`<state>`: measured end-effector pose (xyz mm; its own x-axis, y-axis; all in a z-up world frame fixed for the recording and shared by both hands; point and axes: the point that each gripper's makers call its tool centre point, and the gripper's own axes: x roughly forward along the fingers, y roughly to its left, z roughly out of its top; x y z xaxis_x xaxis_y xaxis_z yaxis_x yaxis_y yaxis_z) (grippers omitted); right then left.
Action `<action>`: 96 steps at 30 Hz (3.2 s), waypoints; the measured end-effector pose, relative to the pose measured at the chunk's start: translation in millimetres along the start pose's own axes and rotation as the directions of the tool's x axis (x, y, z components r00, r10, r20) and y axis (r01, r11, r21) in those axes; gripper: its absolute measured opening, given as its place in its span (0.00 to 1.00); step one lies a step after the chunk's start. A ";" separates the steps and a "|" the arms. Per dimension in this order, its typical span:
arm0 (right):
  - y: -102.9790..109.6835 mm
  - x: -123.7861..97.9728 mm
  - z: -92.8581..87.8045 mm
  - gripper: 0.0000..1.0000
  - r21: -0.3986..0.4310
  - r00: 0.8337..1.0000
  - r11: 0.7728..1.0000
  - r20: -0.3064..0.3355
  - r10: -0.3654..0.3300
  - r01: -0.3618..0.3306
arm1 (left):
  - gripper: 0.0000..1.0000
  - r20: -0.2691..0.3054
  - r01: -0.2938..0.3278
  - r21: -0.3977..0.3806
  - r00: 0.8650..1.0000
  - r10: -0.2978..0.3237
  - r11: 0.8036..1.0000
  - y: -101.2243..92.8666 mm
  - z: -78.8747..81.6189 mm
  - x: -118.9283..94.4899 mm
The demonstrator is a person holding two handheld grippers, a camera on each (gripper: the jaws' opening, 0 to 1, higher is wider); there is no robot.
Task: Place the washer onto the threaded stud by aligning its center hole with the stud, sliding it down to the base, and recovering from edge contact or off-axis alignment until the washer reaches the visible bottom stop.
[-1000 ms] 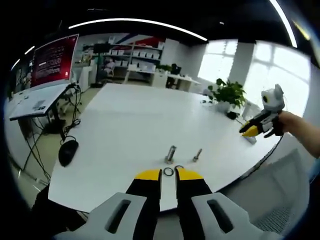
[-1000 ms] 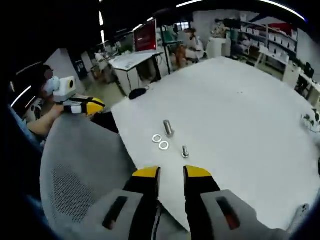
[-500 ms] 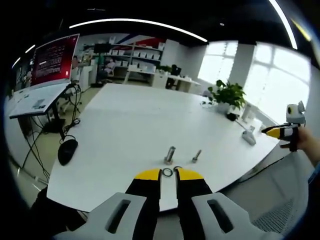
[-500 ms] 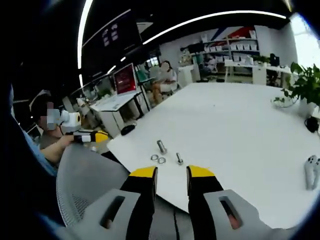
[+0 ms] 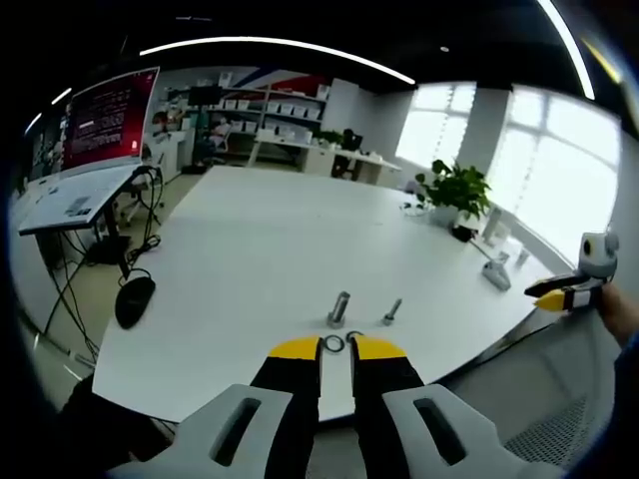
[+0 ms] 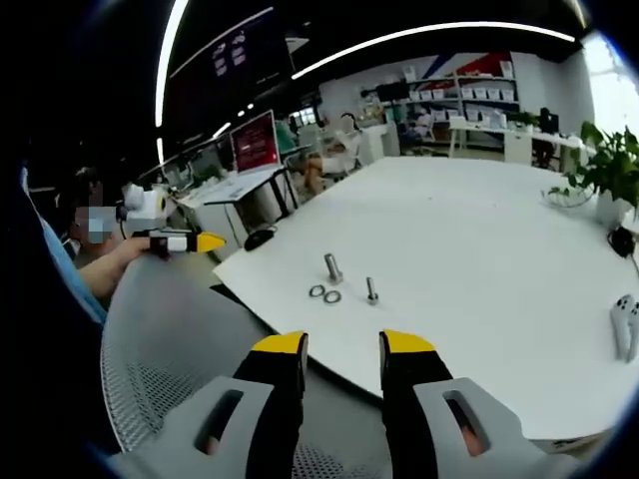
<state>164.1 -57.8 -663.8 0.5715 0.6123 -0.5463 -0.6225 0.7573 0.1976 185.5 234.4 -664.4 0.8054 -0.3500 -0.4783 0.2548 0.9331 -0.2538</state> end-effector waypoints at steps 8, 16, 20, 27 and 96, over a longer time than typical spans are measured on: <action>-4.3 7.1 -8.3 0.25 -0.069 0.997 0.995 -0.029 -0.068 0.066 | 0.09 -0.005 0.002 0.007 1.000 -0.002 1.000 0.4 -0.9 -0.1; -7.9 7.5 -19.1 0.25 -0.072 0.991 0.993 -0.091 -0.101 0.095 | 0.11 -0.037 0.004 0.027 0.999 -0.003 1.000 -0.1 -6.0 1.8; -9.5 6.5 -18.7 0.23 -0.062 0.989 0.992 -0.087 -0.117 0.112 | 0.12 -0.043 0.007 0.030 0.999 -0.006 1.000 -0.5 -7.1 2.1; -9.2 6.4 -20.8 0.23 -0.051 0.988 0.993 -0.098 -0.115 0.110 | 0.21 -0.101 0.144 0.037 0.985 -0.140 0.989 -22.3 -15.7 2.9; -5.0 9.5 -32.3 0.23 0.005 0.986 0.998 -0.154 -0.064 0.065 | 0.27 -0.804 0.707 0.544 0.593 0.041 0.452 -9.8 -106.2 184.0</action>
<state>155.4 -63.1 -696.2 0.5211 0.5208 -0.6762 -0.5811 0.7967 0.1658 274.4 152.0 -839.2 0.0578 -0.2355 -0.9702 0.9756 0.2196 0.0048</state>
